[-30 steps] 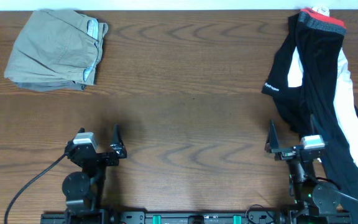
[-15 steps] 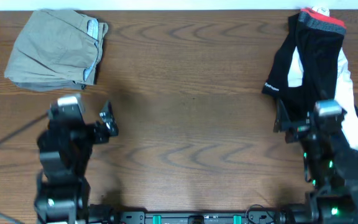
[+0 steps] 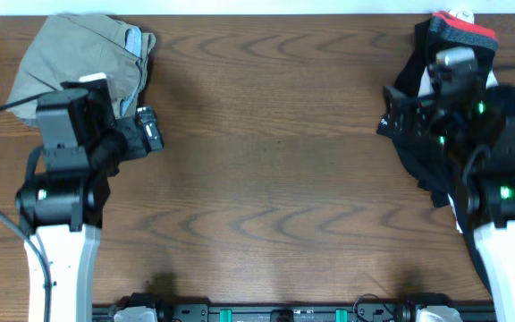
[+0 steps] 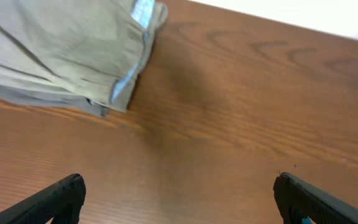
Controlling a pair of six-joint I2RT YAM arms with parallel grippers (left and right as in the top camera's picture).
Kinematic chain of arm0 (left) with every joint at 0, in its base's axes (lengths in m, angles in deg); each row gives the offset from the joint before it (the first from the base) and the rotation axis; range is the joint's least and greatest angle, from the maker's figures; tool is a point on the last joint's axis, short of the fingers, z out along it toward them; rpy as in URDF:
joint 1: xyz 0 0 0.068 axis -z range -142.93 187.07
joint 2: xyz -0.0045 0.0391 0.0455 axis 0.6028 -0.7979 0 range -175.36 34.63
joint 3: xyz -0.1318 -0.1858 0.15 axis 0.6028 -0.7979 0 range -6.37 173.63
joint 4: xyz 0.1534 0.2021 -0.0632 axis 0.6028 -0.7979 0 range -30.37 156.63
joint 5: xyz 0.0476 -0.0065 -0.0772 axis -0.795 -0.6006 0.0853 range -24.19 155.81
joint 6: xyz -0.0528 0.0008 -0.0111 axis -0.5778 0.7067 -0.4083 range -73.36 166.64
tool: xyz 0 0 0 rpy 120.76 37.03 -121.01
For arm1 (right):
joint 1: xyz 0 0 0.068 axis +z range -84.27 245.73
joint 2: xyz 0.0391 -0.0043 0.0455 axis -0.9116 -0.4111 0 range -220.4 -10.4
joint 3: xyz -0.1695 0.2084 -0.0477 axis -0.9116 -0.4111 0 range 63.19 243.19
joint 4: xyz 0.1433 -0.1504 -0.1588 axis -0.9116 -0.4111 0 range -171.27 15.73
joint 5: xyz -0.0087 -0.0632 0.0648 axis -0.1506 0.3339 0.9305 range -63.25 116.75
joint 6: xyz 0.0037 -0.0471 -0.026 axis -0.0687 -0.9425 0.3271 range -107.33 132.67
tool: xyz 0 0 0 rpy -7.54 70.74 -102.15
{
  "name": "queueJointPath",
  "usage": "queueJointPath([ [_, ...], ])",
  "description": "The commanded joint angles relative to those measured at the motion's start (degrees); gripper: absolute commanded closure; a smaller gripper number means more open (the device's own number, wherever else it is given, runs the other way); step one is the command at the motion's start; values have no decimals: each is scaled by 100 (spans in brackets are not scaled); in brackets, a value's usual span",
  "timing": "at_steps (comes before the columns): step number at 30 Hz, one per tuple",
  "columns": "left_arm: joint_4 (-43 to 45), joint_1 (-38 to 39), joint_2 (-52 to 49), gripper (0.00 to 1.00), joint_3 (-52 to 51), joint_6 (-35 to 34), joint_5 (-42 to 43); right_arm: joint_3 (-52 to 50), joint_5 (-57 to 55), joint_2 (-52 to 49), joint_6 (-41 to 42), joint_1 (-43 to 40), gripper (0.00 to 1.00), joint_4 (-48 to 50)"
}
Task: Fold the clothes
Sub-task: 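Reach the right gripper to the red waistband of the black tights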
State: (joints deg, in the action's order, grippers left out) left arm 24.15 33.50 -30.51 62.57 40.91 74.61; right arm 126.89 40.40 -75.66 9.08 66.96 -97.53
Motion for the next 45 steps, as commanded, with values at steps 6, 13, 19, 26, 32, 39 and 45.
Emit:
queueJointPath([
  [6,146,90,-1051,2,131,72,1322,1252,380,-1392,-37,-9,1,-1005],
  [13,1360,212,-1912,2,131,-96,1996,1425,608,-1694,-35,-9,1,-1215],
  [19,1871,212,-2546,2,131,-1069,2365,1425,522,-1694,227,-9,1,-1123],
  [26,1952,216,-2776,2,131,-1150,2382,1425,251,-1696,177,-9,1,-1119],
  [32,2118,249,-2765,2,258,-1147,2356,1429,-280,-1720,177,-11,1,-1128],
  [39,2157,621,-2765,2,1003,-573,1799,1484,-1021,-1797,-146,-22,1,-1088],
  [45,2155,1222,-2765,2,1692,-72,638,1906,-1266,-2218,-490,-136,1,-1123],
])
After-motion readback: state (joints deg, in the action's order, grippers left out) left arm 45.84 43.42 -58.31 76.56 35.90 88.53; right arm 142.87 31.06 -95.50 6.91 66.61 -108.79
